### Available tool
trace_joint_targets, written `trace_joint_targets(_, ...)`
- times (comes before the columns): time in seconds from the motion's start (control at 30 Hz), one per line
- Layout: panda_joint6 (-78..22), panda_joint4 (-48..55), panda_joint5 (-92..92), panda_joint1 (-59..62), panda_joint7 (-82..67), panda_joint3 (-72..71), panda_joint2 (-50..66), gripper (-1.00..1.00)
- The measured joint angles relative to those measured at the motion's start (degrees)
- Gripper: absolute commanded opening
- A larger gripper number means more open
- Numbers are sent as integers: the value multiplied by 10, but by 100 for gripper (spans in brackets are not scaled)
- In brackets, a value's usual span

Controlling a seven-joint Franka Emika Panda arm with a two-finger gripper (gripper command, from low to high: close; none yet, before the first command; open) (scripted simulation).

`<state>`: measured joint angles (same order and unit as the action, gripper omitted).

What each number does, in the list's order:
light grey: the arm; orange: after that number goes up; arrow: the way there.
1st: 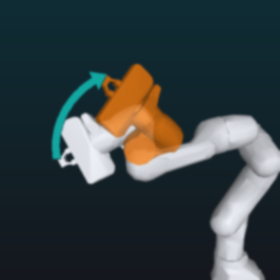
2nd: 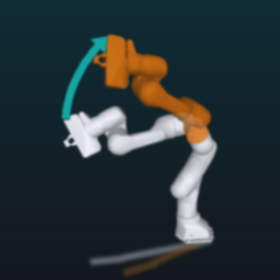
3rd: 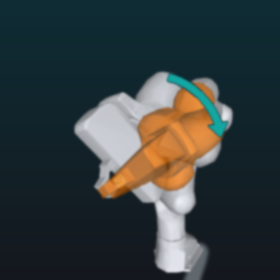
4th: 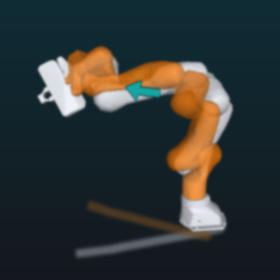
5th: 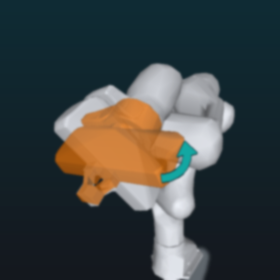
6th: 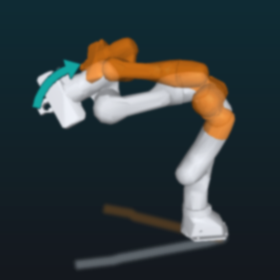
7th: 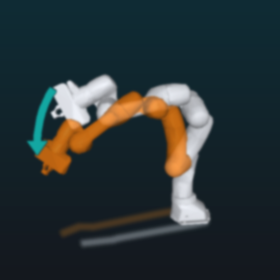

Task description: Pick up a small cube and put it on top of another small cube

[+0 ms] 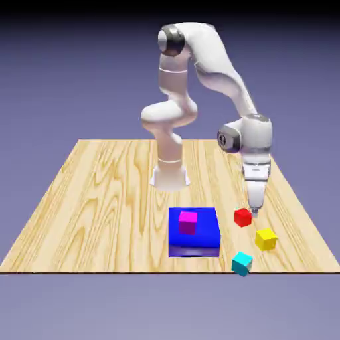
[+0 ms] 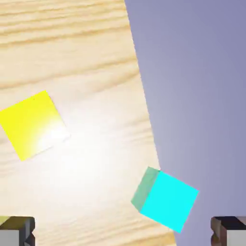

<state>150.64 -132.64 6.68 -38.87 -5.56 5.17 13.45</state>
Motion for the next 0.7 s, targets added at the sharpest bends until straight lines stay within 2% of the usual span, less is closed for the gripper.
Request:
trace_joint_targets(0.13, -42, 51, 12, -69, -86, 9, 83, 0)
trace_joint_targets(0.2, -45, 54, 13, -73, -92, 10, 88, 0)
trace_joint_targets(0.33, 26, 67, 14, -67, -89, 10, 171, 0)
trace_joint_targets(0.37, 36, 69, 14, -66, -88, 10, 183, -100)
trace_joint_targets(0.43, 35, 69, 14, -66, -88, 10, 183, -100)
trace_joint_targets(0.57, -36, 56, 13, -72, -92, 10, 100, -100)
trace_joint_targets(0.7, -32, -17, 42, -137, -138, 62, 22, -100)
